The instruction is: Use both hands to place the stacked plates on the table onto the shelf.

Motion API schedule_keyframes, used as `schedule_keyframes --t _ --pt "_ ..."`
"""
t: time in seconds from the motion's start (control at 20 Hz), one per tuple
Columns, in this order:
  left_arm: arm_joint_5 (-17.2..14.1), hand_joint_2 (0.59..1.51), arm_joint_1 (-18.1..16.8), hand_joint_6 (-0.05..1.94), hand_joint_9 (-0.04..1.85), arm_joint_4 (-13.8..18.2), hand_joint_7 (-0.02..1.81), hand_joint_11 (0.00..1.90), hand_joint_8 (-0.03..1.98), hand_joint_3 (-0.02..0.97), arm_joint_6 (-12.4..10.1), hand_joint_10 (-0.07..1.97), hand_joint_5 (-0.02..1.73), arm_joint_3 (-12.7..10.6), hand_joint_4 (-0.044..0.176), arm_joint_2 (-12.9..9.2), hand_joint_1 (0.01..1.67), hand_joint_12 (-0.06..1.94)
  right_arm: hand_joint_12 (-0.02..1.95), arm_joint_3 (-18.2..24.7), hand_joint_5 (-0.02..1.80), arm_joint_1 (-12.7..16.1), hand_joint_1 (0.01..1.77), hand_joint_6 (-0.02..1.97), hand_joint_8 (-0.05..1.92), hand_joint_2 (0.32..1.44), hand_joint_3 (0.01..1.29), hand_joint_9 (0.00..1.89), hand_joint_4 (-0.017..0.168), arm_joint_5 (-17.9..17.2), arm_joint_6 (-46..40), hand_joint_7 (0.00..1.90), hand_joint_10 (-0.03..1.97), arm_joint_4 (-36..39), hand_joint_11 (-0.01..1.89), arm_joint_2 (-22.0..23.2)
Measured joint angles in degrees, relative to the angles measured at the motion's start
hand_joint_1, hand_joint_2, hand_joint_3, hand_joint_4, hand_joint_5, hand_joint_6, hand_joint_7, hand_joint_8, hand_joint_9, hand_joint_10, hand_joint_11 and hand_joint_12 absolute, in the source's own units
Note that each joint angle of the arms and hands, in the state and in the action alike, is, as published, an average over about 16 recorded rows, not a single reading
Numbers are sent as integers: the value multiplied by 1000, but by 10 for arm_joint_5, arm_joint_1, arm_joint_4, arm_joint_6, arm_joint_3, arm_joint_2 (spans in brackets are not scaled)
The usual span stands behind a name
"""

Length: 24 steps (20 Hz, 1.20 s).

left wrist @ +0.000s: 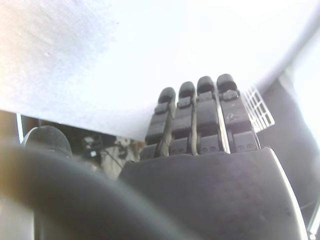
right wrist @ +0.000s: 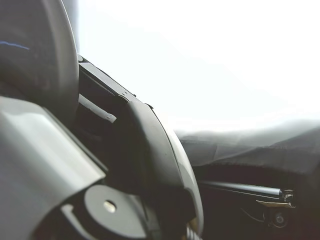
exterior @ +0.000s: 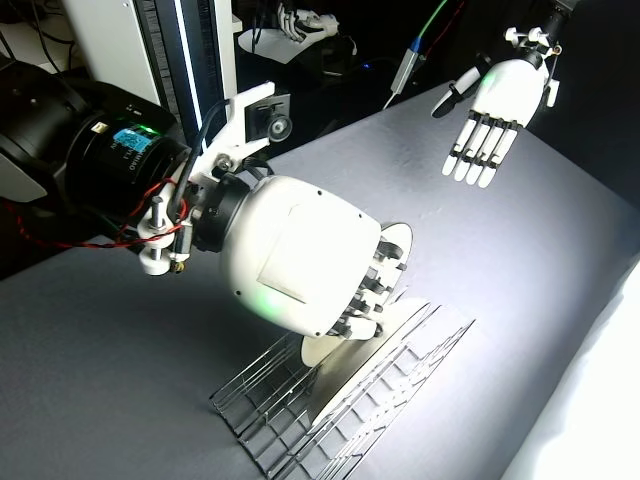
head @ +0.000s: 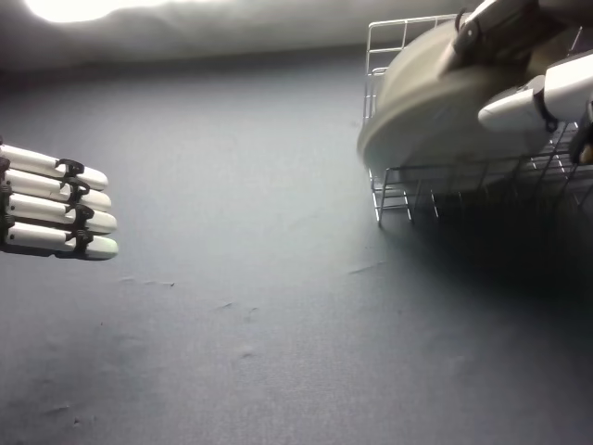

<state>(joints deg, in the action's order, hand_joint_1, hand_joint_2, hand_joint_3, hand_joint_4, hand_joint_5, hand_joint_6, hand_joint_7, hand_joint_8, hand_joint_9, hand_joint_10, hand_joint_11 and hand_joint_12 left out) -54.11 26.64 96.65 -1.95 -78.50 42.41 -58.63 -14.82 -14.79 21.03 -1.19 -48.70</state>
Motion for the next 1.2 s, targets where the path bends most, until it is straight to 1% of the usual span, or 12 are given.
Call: schedule_keyframes --t 0.15,0.3,0.45,0.6,0.75,1.05,1.2 --pt "-2 1079 0 1 19 0 20 18 12 19 -2 8 20 1 1 0 14 -1 1153 2 689 -3 1198 312 277 1001 13 729 -3 -10 0 749 289 16 384 3" --pt "-3 1080 0 1 19 0 20 18 11 19 -5 7 20 3 1 0 13 -1 1124 8 551 -1 1131 161 149 1015 13 598 -3 -23 0 606 115 39 234 5" --pt "-5 1080 -1 1 19 0 20 18 12 19 -10 7 20 4 1 0 14 -1 1079 16 421 5 1068 23 22 1013 13 468 -4 -40 0 469 44 89 105 5" --pt "-6 1080 -3 1 20 1 20 18 11 19 -16 7 21 7 1 0 14 -1 1013 24 325 12 1032 -2 14 1001 13 374 -4 -64 0 370 23 165 33 5" --pt "-8 1080 -4 1 20 1 21 18 12 19 -22 7 21 9 1 -1 14 -1 928 31 268 16 1011 -2 17 986 13 315 -2 -95 4 311 13 256 16 4" --pt "-10 1081 -11 1 20 2 20 18 12 20 -33 6 21 15 1 -2 13 -2 782 35 202 9 962 -1 17 950 14 255 2 -175 22 246 7 453 19 2" --pt "-13 1082 -15 1 20 3 19 18 12 20 -36 6 21 22 1 -4 13 -2 697 32 168 3 939 -2 17 939 14 221 3 -215 34 211 7 528 21 1"
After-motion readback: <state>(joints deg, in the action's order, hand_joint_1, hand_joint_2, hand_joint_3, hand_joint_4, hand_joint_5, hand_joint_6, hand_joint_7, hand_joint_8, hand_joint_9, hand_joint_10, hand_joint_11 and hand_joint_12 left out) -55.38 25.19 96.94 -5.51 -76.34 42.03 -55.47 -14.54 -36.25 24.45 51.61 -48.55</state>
